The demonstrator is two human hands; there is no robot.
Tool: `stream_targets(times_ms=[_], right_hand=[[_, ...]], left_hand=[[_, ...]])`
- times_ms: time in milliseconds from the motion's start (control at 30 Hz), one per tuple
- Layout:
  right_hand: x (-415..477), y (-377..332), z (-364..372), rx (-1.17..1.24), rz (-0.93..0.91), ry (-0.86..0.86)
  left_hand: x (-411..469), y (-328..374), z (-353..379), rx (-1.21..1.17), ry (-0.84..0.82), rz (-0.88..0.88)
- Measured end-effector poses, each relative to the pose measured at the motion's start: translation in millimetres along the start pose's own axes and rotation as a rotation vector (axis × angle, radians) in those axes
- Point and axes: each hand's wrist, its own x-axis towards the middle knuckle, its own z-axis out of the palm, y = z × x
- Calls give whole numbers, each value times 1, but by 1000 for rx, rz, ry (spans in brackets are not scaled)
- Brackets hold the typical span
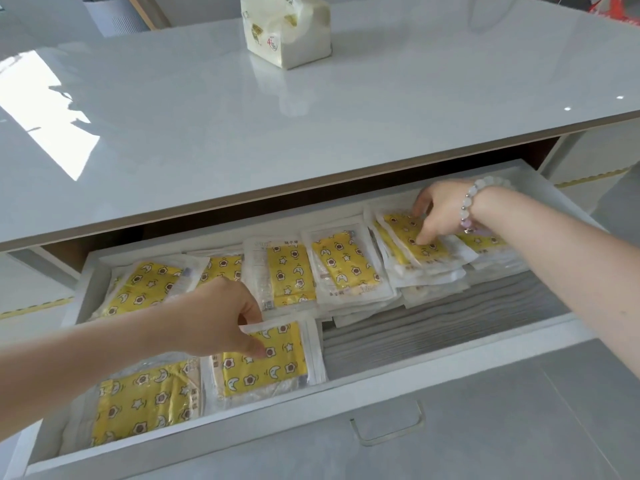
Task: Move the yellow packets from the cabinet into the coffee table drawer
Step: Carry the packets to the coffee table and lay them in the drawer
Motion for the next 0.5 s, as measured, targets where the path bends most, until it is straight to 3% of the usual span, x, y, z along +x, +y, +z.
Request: stream_targets(times_ms=[200, 500], right_hand=[[1, 12, 1, 72, 62, -81], [3, 10, 7, 197, 131, -126]], left_hand=[[-1, 16, -5, 307, 60, -61], [0, 22, -7, 437, 76, -96]])
